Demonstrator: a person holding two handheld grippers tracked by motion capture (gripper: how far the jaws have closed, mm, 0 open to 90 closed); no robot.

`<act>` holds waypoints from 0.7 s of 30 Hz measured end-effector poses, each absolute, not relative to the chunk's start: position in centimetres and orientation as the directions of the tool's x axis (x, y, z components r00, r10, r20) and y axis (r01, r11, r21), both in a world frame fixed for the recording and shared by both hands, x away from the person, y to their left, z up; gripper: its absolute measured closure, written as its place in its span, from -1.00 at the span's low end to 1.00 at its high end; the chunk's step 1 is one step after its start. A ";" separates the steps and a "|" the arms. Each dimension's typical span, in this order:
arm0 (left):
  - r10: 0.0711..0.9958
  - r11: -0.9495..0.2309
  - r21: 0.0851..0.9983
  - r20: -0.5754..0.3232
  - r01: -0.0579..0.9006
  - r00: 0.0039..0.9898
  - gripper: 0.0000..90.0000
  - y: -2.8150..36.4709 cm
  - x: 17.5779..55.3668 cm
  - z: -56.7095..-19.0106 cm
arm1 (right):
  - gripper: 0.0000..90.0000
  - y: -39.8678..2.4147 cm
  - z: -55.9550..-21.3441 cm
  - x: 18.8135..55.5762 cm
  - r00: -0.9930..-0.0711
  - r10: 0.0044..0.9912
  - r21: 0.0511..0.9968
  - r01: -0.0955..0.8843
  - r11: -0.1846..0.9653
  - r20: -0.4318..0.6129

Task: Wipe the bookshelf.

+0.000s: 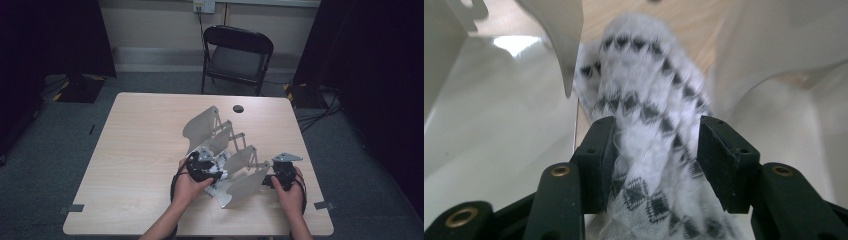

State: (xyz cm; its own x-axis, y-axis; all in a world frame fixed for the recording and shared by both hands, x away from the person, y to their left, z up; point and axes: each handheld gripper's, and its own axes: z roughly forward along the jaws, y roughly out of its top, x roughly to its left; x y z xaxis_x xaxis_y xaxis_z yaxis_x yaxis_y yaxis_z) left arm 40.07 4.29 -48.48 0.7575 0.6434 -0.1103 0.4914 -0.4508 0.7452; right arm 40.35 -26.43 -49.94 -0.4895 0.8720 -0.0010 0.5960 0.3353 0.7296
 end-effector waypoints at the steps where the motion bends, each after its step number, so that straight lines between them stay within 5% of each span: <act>1: 0.646 -0.454 0.746 -0.100 0.486 0.757 0.10 4.2 40.0 -48.7 | -0.74 -26.4 -49.9 40.4 -0.489 0.872 0.730 0.596 0.335 -0.001; 6: 0.632 -0.464 0.763 -0.071 0.450 0.771 0.11 4.3 40.0 -49.4 | -0.74 -26.4 -49.9 40.4 -0.490 0.872 0.730 0.596 0.336 -0.001; 12: 0.608 -0.481 0.750 -0.088 0.454 0.789 0.59 4.0 39.9 -49.2 | -0.74 -26.4 -49.9 40.4 -0.489 0.872 0.730 0.596 0.335 -0.001; 21: 0.583 -0.483 0.755 -0.101 0.444 0.806 0.64 4.6 40.0 -45.8 | -0.74 -26.4 -49.9 40.4 -0.490 0.872 0.730 0.595 0.336 -0.001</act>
